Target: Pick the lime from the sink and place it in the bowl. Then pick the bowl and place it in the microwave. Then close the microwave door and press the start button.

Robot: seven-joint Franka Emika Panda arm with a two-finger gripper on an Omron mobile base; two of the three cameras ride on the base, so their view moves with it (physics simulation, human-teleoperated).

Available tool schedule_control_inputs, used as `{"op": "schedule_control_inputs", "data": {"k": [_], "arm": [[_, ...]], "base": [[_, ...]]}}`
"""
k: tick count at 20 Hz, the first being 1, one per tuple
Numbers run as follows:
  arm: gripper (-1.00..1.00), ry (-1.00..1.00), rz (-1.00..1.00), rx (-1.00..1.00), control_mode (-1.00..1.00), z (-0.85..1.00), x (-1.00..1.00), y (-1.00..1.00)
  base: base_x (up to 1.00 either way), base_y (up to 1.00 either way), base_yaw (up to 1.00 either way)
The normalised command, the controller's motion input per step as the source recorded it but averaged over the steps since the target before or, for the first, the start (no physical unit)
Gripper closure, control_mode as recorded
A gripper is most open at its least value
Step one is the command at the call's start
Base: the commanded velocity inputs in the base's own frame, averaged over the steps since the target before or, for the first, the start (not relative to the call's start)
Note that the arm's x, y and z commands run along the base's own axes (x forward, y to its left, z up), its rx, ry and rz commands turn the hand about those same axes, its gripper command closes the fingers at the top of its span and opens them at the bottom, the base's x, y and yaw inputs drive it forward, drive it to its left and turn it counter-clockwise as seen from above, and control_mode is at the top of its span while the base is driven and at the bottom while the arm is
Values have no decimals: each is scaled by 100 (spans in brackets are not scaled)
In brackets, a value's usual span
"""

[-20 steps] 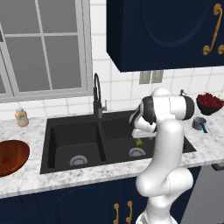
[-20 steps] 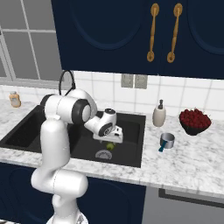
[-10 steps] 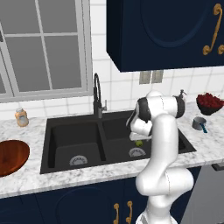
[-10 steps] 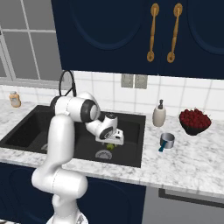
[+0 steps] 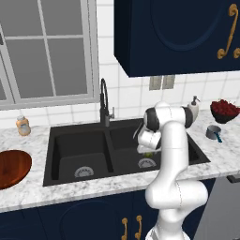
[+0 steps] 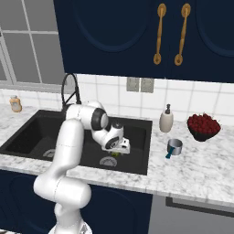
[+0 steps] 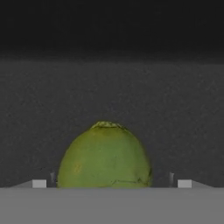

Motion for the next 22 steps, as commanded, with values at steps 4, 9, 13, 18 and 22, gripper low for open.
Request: {"op": "schedule_control_inputs", "data": {"k": [4,9,13,18,22], "arm": [[100,0,0,-1,-100,-40,0,3],[100,1,0,0,-100,-12,-6,5],[100,-1,0,0,-100,17,-61,1],[100,-2,-1,0,-100,62,-100,0],[100,0,-2,-1,-100,50,-96,1]], "base": [[0,0,0],[0,0,0],[0,0,0],[0,0,0],[0,0,0]]}}
